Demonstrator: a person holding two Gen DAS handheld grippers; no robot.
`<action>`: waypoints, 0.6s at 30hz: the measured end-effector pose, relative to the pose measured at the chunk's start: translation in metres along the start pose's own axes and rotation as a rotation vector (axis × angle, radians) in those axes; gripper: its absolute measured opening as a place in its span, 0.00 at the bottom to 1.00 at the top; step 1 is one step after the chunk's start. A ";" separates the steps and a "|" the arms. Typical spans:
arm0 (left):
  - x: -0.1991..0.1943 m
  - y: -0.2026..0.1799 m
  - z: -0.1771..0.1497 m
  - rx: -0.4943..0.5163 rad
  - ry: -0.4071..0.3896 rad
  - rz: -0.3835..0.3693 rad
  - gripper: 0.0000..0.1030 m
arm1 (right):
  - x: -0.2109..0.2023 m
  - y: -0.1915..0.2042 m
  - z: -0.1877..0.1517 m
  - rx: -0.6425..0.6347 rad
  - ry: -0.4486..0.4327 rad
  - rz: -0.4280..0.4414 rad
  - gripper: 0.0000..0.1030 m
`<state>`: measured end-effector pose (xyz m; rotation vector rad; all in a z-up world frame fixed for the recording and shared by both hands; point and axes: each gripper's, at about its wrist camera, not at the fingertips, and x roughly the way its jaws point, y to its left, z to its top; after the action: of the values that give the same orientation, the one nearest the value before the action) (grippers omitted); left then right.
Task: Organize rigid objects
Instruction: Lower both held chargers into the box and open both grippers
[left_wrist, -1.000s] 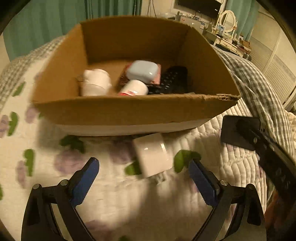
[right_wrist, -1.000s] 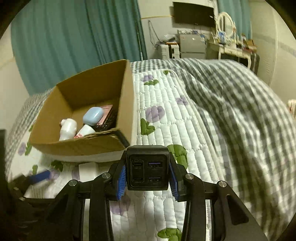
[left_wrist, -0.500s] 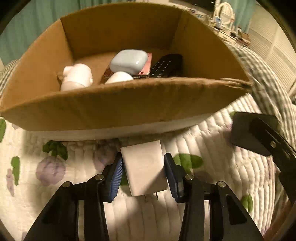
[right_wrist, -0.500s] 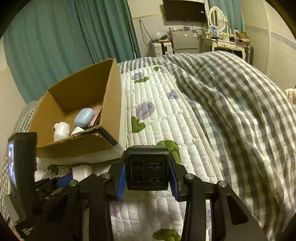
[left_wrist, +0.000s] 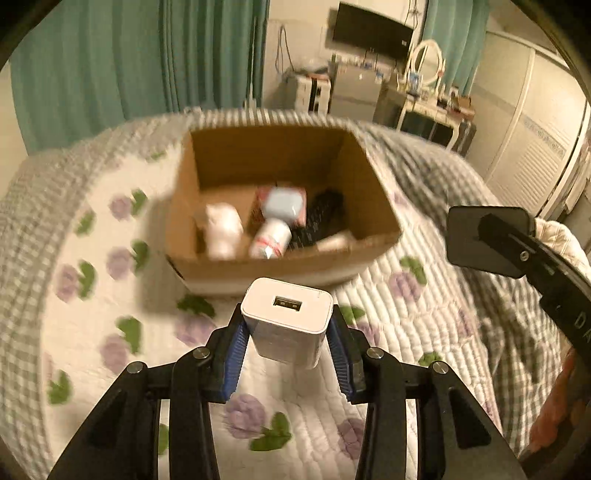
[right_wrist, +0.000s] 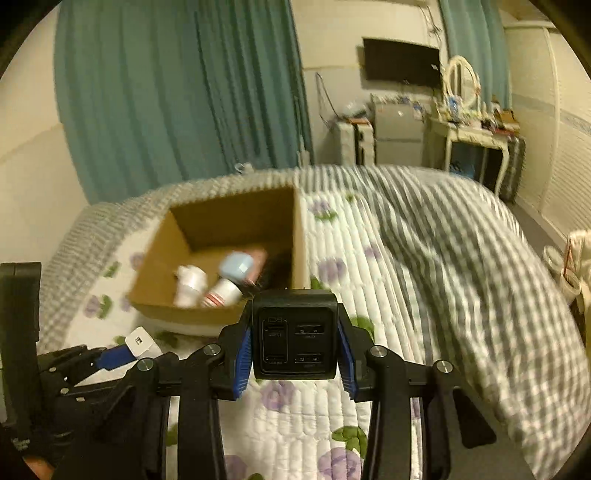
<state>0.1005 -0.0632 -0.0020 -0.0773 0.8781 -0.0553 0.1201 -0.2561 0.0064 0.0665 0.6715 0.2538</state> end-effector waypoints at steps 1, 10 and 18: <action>-0.006 -0.003 0.009 0.000 -0.015 -0.003 0.41 | -0.009 0.004 0.009 -0.014 -0.020 0.003 0.37; -0.017 0.015 0.078 0.059 -0.133 0.035 0.41 | -0.020 0.042 0.078 -0.152 -0.125 0.065 0.37; 0.063 0.023 0.102 0.166 -0.045 0.081 0.41 | 0.064 0.047 0.101 -0.158 -0.082 0.090 0.37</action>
<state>0.2194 -0.0406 0.0120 0.1122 0.8277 -0.0506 0.2213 -0.1923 0.0529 -0.0436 0.5656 0.3883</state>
